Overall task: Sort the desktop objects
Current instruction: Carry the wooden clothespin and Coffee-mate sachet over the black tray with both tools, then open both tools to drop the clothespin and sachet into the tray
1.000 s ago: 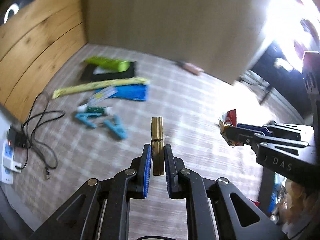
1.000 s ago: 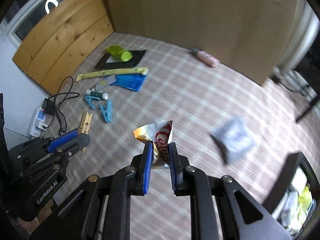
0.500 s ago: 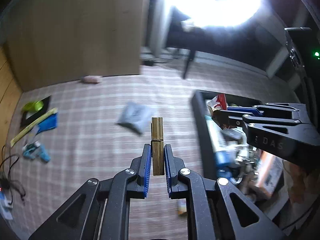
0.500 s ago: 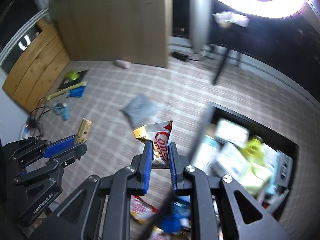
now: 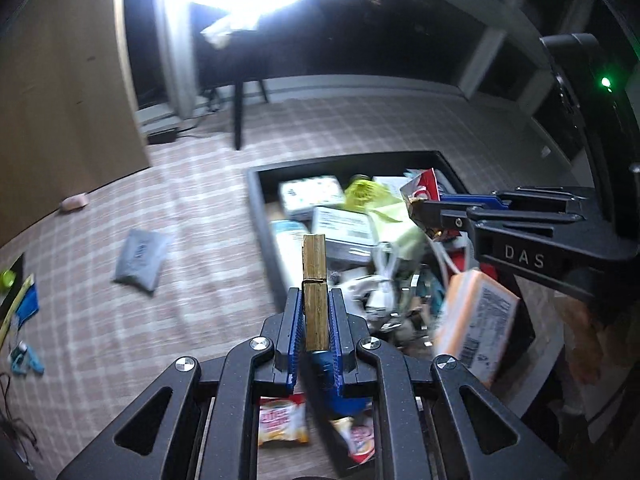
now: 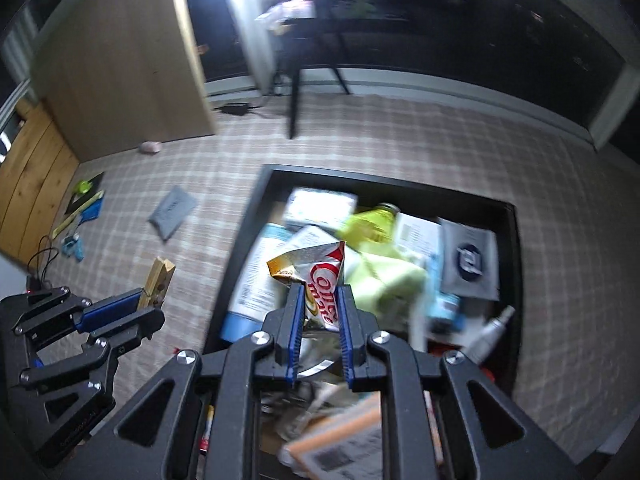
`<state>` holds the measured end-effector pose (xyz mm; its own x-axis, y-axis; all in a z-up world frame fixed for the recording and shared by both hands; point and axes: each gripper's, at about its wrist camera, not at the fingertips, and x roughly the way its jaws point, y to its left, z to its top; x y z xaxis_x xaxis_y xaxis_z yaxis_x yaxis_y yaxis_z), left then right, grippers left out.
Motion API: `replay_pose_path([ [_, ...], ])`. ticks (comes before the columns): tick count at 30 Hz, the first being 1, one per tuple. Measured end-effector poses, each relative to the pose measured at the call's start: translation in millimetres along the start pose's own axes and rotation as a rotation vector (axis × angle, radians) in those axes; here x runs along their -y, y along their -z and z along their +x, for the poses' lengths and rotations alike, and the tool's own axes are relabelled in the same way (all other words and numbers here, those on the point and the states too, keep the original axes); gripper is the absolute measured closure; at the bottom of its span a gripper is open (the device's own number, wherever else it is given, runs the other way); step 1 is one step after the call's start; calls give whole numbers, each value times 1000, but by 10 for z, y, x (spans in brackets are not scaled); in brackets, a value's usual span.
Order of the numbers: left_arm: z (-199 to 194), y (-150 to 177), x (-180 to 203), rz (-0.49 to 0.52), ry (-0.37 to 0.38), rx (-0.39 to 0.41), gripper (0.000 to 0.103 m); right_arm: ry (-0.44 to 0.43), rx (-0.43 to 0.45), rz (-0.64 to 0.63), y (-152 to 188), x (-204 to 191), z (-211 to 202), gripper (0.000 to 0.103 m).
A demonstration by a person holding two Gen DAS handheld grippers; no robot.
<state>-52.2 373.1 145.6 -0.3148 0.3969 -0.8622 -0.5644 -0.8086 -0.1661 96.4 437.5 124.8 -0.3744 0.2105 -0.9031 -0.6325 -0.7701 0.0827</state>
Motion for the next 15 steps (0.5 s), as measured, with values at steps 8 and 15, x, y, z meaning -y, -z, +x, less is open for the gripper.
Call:
replay_pose_path([
  [8, 169, -103, 377, 48, 65, -40, 91, 40, -12, 74, 139, 381, -8, 86],
  [15, 216, -158, 481, 59, 101, -60, 54, 23, -34, 126, 154, 513, 24, 70],
])
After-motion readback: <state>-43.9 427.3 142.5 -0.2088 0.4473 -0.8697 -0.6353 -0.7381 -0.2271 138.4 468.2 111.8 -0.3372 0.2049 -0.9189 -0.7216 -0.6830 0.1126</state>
